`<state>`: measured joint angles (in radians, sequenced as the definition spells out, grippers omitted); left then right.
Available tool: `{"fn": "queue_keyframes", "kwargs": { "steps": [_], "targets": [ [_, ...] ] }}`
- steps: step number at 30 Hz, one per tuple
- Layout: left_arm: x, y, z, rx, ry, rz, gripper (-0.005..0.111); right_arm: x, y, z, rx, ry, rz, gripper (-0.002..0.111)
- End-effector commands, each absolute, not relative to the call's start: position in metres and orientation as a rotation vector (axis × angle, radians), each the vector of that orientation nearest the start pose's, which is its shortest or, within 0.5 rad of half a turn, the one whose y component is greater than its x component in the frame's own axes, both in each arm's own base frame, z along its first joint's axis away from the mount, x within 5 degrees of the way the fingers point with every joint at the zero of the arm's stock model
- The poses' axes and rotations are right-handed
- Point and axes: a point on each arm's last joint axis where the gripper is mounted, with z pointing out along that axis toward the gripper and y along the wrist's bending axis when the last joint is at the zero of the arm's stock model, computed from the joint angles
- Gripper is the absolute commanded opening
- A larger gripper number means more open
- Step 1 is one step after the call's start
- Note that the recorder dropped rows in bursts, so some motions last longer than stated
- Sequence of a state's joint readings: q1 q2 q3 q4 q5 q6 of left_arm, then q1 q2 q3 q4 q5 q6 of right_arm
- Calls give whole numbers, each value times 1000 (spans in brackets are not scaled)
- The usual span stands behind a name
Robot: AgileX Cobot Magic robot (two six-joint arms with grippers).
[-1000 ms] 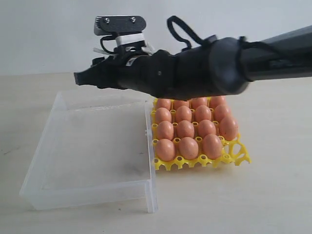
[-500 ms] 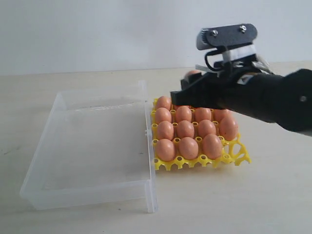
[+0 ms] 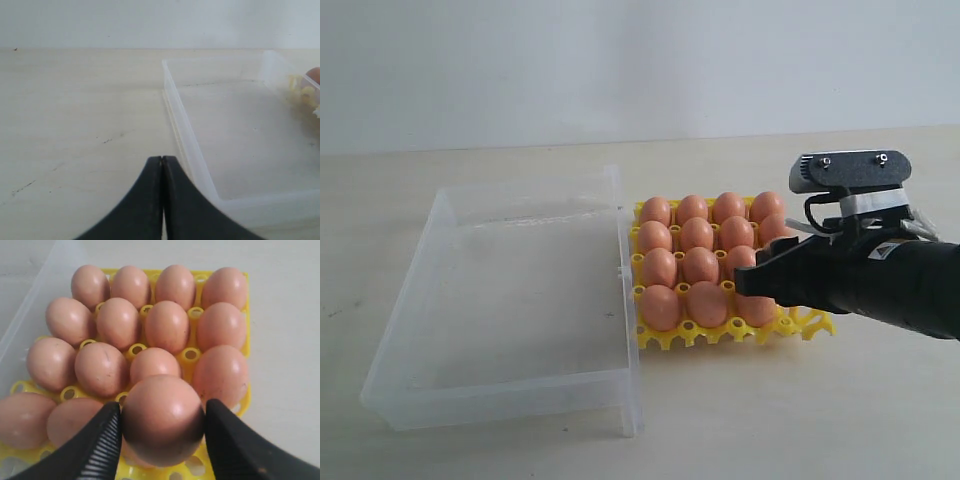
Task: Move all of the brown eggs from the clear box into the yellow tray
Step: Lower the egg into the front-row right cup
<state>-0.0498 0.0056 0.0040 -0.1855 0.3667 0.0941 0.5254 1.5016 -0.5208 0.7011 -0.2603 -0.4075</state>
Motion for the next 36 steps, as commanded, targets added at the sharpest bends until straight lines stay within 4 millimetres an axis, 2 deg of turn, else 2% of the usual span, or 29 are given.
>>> {"fn": "queue_keyframes", "kwargs": {
  "steps": [1, 5, 18, 27, 36],
  "targets": [
    [53, -9, 181, 18, 1842, -150, 0, 237, 108, 169, -136, 2273, 236, 0],
    [53, -9, 181, 18, 1842, -150, 0, 237, 102, 166, -120, 2307, 236, 0],
    [53, -9, 181, 18, 1842, -150, 0, 239, 100, 167, -76, 2287, 230, 0],
    [53, -9, 181, 18, 1842, -150, 0, 243, 88, 165, -5, 2313, 225, 0],
    [53, -9, 181, 18, 1842, -150, 0, 245, 90, 147, -24, 2379, 199, 0]
  ]
}}
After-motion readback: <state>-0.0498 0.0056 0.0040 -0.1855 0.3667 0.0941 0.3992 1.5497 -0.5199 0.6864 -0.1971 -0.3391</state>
